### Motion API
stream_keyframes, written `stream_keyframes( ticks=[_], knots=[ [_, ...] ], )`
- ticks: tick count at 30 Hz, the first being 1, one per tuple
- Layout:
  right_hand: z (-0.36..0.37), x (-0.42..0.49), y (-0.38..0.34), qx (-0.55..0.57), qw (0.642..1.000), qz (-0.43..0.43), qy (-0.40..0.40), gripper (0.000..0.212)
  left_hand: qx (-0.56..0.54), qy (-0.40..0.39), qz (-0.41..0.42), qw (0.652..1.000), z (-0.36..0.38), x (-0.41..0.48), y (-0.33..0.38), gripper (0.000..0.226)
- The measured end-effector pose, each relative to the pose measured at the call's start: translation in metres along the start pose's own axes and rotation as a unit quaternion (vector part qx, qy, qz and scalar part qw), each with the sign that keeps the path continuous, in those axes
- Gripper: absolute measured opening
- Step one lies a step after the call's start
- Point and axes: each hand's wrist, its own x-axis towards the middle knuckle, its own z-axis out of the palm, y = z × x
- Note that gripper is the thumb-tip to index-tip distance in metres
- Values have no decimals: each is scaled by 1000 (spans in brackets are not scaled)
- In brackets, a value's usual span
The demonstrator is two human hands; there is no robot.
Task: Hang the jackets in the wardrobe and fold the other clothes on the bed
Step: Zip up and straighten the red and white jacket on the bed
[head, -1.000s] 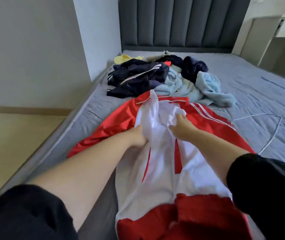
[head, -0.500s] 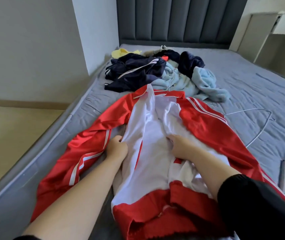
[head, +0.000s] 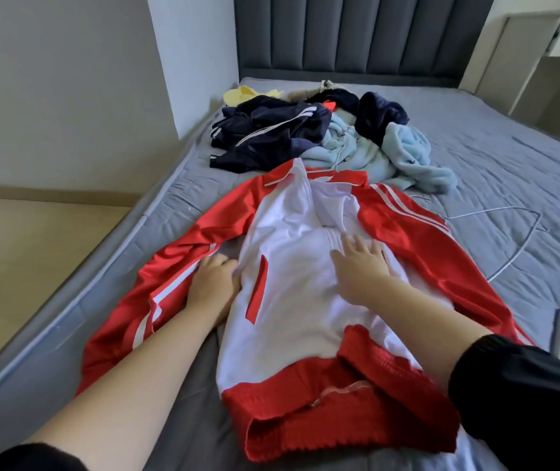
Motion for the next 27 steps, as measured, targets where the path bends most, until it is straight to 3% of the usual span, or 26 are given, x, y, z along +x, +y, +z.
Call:
stream_keyframes(
  ticks=[2,5,8,10,12,15,18,22,25,27],
  knots=[
    [-5,-1,-24,72,995,-61,38,68,57,-8,14,998,-4,-3,-8,33],
    [-8,-1,-53,229,964,-132,-19,68,107,47,-27,993,-35,7,-45,56],
    [-1,1,-67,252,953,-165,-44,63,178,105,-123,971,-82,23,-98,83],
    [5,3,-70,250,953,-167,-31,59,197,94,-215,952,-101,25,-119,87],
    [13,3,-71,257,952,-166,-26,54,206,34,-236,949,-101,26,-121,77],
    [18,3,-73,245,955,-166,-22,50,126,-82,-120,981,-82,24,-95,43],
    [15,3,-73,227,957,-179,-22,53,5,-146,-8,989,-69,15,-43,22],
    [7,-19,-73,182,963,-194,-36,56,-48,-167,52,983,-71,-4,19,31],
    [3,-48,-69,153,963,-216,-53,42,-37,-161,104,981,-75,-33,56,42],
    [-3,-72,-58,125,966,-222,-42,35,-12,-216,147,965,-76,-59,78,48]
  ],
)
